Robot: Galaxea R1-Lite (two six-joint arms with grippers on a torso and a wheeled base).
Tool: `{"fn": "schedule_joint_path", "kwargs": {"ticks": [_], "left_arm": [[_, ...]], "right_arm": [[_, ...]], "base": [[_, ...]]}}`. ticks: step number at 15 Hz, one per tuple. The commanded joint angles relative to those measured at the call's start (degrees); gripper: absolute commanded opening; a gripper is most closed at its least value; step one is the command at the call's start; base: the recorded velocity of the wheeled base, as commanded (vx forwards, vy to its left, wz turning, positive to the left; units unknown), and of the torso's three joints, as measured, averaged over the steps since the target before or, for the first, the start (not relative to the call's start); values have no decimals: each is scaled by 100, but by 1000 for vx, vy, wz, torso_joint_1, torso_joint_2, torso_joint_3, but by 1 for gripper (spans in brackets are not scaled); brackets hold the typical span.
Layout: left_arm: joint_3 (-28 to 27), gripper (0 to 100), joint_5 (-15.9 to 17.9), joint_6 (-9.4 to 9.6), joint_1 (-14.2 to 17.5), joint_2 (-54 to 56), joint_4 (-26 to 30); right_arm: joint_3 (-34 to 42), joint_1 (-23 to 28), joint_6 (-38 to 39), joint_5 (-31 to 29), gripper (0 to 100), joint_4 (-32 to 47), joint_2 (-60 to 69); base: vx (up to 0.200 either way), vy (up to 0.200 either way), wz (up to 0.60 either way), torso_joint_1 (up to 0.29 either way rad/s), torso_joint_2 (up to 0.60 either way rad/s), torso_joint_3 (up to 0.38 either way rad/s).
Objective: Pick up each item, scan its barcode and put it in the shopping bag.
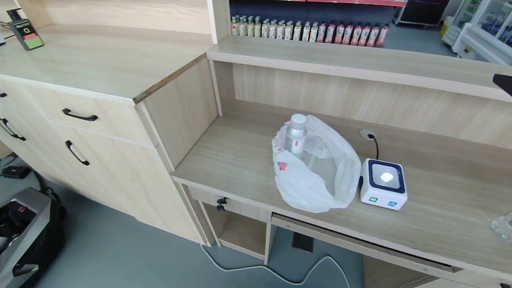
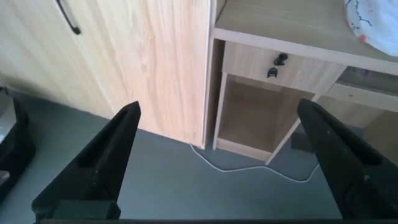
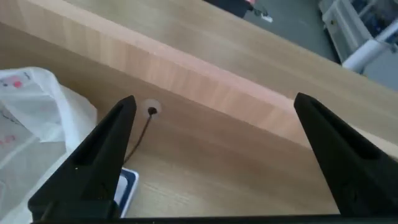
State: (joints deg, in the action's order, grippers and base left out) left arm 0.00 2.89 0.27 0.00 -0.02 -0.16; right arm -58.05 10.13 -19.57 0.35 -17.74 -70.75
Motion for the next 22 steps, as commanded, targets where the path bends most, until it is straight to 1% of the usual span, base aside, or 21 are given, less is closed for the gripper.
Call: {"fn": "schedule_joint_path", "kwargs": {"ticks": [1, 2, 3, 4, 6, 7, 9, 10, 12, 14, 18, 19, 20, 22], "left_arm": [[0, 100, 1, 0, -9, 2, -2], [0, 100, 1, 0, 0, 2, -2], [-9, 100, 1, 0, 0, 2, -2], [0, 100, 1, 0, 0, 2, -2], [0, 100, 1, 0, 0, 2, -2], [0, 100, 1, 0, 0, 2, -2], [0, 100, 1, 0, 0, 2, -2], [0, 100, 1, 0, 0, 2, -2], [0, 100, 1, 0, 0, 2, -2], [0, 100, 1, 0, 0, 2, -2], [0, 100, 1, 0, 0, 2, -2], [0, 100, 1, 0, 0, 2, -2], [0, 100, 1, 0, 0, 2, -2], [0, 100, 1, 0, 0, 2, -2]], "right_arm": [[338, 191, 199, -404, 100, 165, 273], [479, 279, 260, -528, 100, 157, 273], [716, 376, 445, -545, 100, 77, 255], [918, 507, 436, -536, 100, 33, 255], [1569, 912, 445, -501, 100, -362, 238], [1771, 1079, 436, -422, 100, -467, 202], [1991, 1219, 454, -404, 100, -582, 185], [2123, 1553, 427, -281, 100, -538, 343], [2325, 2160, 410, 237, 100, -318, 967], [2536, 2564, 462, 299, 100, -213, 1248], [2773, 3390, 542, 299, 100, -318, 791], [2817, 3496, 533, 299, 100, -344, 677], [2861, 3628, 515, 334, 100, -661, 211], [2870, 3654, 498, 703, 100, -1083, -290]], "base": [[0, 0, -600, 2, 2, 2], [0, 0, -600, 2, 12, 2], [0, 0, 0, 0, 0, 0], [0, 0, 0, 0, 0, 0], [0, 0, 0, 0, 0, 0], [0, 0, 0, 0, 0, 0], [0, 0, 0, 0, 0, 0], [0, 0, 0, 0, 0, 0], [0, 0, 0, 0, 0, 0], [0, 0, 0, 0, 0, 0], [0, 0, 0, 0, 0, 0], [0, 0, 0, 0, 0, 0], [0, 0, 0, 0, 0, 0], [0, 0, 0, 0, 0, 0]]}}
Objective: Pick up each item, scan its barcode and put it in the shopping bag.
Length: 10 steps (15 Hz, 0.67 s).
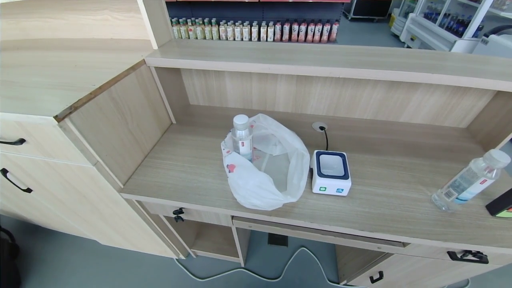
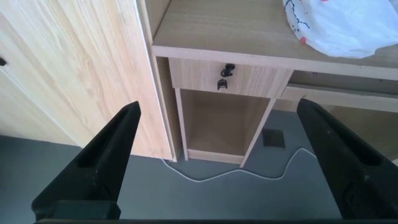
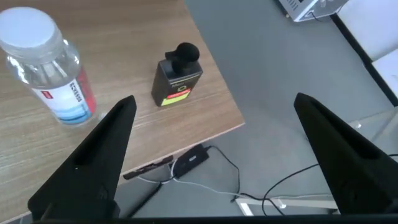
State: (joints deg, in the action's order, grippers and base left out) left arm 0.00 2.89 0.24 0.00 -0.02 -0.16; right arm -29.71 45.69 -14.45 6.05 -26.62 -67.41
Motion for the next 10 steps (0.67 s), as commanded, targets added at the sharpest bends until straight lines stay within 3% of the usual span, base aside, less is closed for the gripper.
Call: {"fn": "schedule_joint_path", "kwargs": {"ticks": [1, 2, 3, 5, 10], "left_arm": [[0, 100, 1, 2, 0, 2, -2], [0, 100, 1, 2, 0, 2, -2], [0, 100, 1, 2, 0, 2, -2], [0, 100, 1, 2, 0, 2, -2], [0, 100, 1, 2, 0, 2, -2]], "right_arm": [[0, 151, -146, 881, 100, -581, -1011], [-17, 159, -208, 1030, 100, -625, -1072], [-53, 168, -603, 1733, 100, -713, -1292], [-70, 124, -902, 2489, 100, -598, -1327], [106, 45, -1676, 2911, 100, -510, -1564]], "base": [[0, 0, 0, 0, 0, 0], [0, 0, 0, 0, 0, 0], [0, 0, 0, 0, 0, 0], [0, 0, 0, 0, 0, 0], [0, 0, 0, 0, 0, 0]]}}
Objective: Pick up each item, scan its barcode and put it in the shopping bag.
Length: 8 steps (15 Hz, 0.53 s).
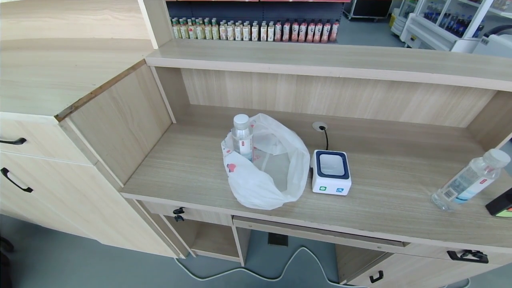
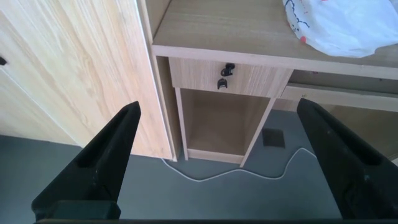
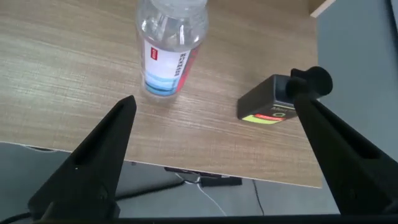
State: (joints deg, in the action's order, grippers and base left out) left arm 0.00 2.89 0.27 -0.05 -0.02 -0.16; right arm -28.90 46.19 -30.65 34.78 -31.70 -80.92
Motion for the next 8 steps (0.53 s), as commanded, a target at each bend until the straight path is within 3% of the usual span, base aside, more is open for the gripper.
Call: {"fn": "schedule_joint_path", "kwargs": {"ticks": [1, 8], "left_arm": [[0, 100, 1, 0, -4, 2, -2], [0, 100, 1, 0, 5, 2, -2]], "right_arm": [[16, -5, -108, 38, 100, -3, -319], [-36, -119, -214, 73, 100, -768, -1075]], "base": [[0, 0, 0, 0, 0, 0], [0, 0, 0, 0, 0, 0]]}}
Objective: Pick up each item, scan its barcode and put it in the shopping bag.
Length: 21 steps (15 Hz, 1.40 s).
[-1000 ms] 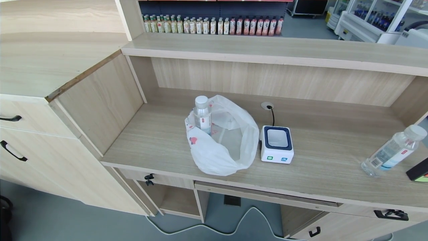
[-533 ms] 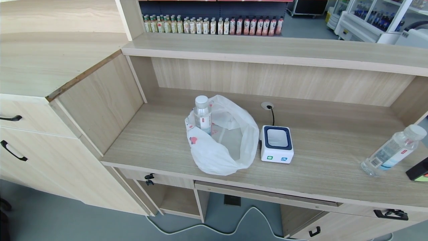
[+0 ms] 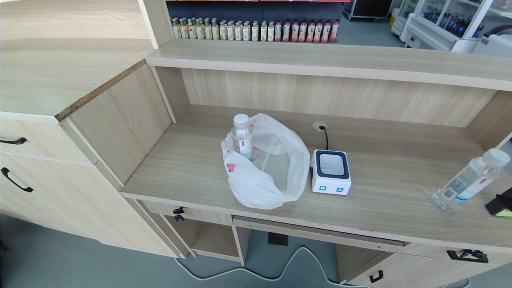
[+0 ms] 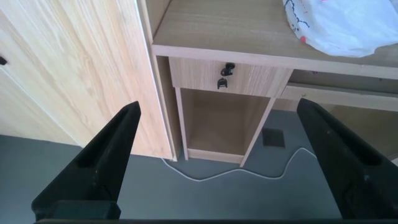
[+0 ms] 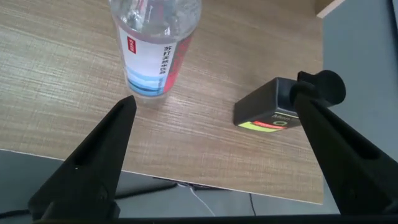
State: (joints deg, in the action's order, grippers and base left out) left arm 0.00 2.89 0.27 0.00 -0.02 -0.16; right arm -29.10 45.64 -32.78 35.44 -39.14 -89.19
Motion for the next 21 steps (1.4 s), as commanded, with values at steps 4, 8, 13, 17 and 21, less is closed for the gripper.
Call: {"fn": "schedule_joint_path", "kwargs": {"ticks": [4, 8, 13, 17, 21], "left_arm": [[0, 100, 1, 0, -9, 2, -2], [0, 100, 1, 0, -9, 2, -2], [0, 100, 1, 0, 0, 2, -2], [0, 100, 1, 0, 0, 2, -2], [0, 100, 1, 0, 0, 2, -2]], "right_arm": [[-122, -328, -9, 235, 100, -41, -600], [-632, -750, 0, 235, 100, -102, -1031], [-746, -1101, -9, 235, 100, -383, -1356], [-782, -1242, -9, 235, 100, -577, -1532], [-799, -1321, 0, 235, 100, -665, -1619]], "base": [[0, 0, 0, 0, 0, 0], [0, 0, 0, 0, 0, 0], [0, 0, 0, 0, 0, 0], [0, 0, 0, 0, 0, 0], [0, 0, 0, 0, 0, 0]]}}
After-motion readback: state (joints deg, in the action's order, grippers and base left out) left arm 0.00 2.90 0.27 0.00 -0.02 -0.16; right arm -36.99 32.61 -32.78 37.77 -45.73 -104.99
